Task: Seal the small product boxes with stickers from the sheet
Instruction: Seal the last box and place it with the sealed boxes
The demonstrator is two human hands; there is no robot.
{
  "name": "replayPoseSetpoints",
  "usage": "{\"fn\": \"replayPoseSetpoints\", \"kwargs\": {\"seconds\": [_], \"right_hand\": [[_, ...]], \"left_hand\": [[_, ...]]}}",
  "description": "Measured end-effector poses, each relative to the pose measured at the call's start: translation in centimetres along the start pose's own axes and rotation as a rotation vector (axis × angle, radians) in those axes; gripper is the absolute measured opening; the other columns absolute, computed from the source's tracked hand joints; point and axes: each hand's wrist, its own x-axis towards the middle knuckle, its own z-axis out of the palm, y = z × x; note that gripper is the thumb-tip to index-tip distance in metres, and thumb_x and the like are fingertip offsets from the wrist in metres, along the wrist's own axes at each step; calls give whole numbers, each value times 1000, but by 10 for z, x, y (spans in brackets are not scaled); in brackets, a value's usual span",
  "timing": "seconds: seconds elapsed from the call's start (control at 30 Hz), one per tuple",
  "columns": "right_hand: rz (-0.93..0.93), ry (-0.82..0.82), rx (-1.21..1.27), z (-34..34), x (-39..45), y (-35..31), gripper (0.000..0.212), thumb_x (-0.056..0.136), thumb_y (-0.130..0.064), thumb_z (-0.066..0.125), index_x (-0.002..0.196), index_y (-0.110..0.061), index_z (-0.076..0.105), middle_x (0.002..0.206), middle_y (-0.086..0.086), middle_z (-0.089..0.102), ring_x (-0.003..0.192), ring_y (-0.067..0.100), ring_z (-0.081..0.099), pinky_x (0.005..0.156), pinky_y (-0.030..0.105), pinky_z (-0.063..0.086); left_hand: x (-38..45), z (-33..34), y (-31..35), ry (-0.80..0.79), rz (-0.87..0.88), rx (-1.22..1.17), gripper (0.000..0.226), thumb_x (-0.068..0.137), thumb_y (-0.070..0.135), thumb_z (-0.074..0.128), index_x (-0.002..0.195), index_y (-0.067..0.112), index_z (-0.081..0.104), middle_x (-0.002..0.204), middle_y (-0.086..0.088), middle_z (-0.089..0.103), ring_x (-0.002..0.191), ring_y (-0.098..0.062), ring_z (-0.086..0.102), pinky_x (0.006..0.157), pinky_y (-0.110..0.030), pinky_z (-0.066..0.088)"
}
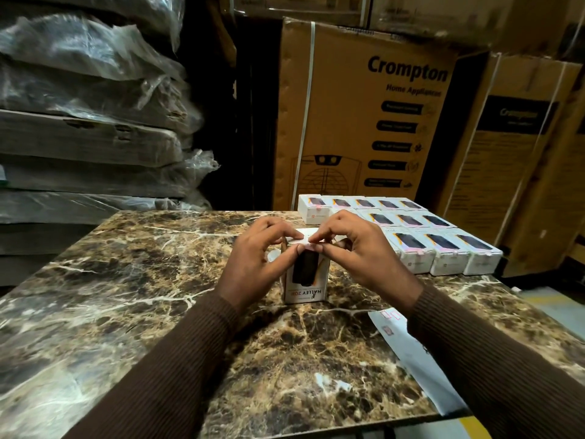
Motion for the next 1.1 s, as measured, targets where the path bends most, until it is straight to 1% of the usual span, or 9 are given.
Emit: {"fn": "replayPoseSetpoints", "kwargs": {"seconds": [0.2, 0.33, 0.4, 0.6, 0.73, 0.8, 0.9, 0.97, 1.1], "right_hand": [[35, 139, 1, -5, -22, -2, 14, 91, -14, 79, 94, -22, 69, 98, -8, 64, 94, 11, 64, 70, 24, 51], [171, 53, 25, 0, -43, 5, 17, 88, -15, 81, 88, -24, 68, 96, -10, 68, 91, 4, 66, 80, 26, 56], [193, 2, 66, 4, -46, 8, 14, 88, -16, 82, 87, -26, 71, 99, -12, 69, 95, 2, 68, 86, 28, 58], [233, 12, 150, 11, -40, 2, 21, 93, -17, 77, 112, -25, 76, 113, -12, 69, 104, 2, 68, 87, 32, 62], [227, 6, 133, 7, -26, 2, 23, 98, -21, 72, 120, -27, 77, 112, -8, 70, 100, 3, 66, 79, 18, 50], [290, -43, 174, 4, -17, 8, 22, 98, -17, 71, 115, -27, 80, 105, -3, 77, 92, 13, 69, 76, 24, 50], [356, -172, 222, 4, -12, 19, 26, 98, -6, 67, 112, -22, 82, 87, -2, 76, 68, 3, 58, 66, 21, 42], [386, -234, 241, 4, -11, 24, 27, 98, -2, 66, 113, -19, 81, 100, 5, 78, 74, 3, 59, 71, 21, 46], [410, -255, 233, 5, -10, 34, 28, 99, -3, 65, 113, -22, 81, 119, 6, 77, 107, 25, 71, 96, 43, 57]], "left_hand": [[-13, -6, 11, 19, -106, 15, 41, 94, 29, 78, 131, 20, 63, 133, 4, 58, 123, -8, 59, 100, -33, 59], [-38, -7, 21, 23, -251, 123, 20, 92, 25, 78, 96, 22, 59, 105, 9, 62, 93, -4, 64, 82, -29, 63], [-46, -2, 24, -57, -294, 152, 16, 92, 27, 78, 92, 25, 62, 104, 11, 62, 95, -3, 63, 88, -31, 63], [-44, 5, 37, -115, -363, 112, 24, 95, 31, 75, 119, 32, 71, 126, 4, 61, 113, -10, 63, 101, -36, 58], [-38, 1, 48, -83, -384, 30, 28, 95, 19, 75, 121, 29, 75, 113, 4, 72, 95, 0, 70, 82, -22, 63], [-37, -2, 53, -107, -421, 13, 25, 96, 14, 74, 118, 25, 77, 89, 10, 72, 72, 7, 67, 59, -11, 53], [-39, -3, 52, -142, -441, -8, 19, 97, 13, 73, 111, 22, 80, 52, 20, 55, 46, 8, 52, 47, -5, 35], [-39, -3, 55, -168, -427, 4, 18, 97, 15, 73, 110, 26, 80, 49, 22, 52, 46, 9, 52, 46, -4, 35], [-32, -3, 54, -231, -415, 10, 20, 98, 19, 73, 104, 37, 77, 59, 17, 64, 48, 4, 56, 47, -11, 41]]}}
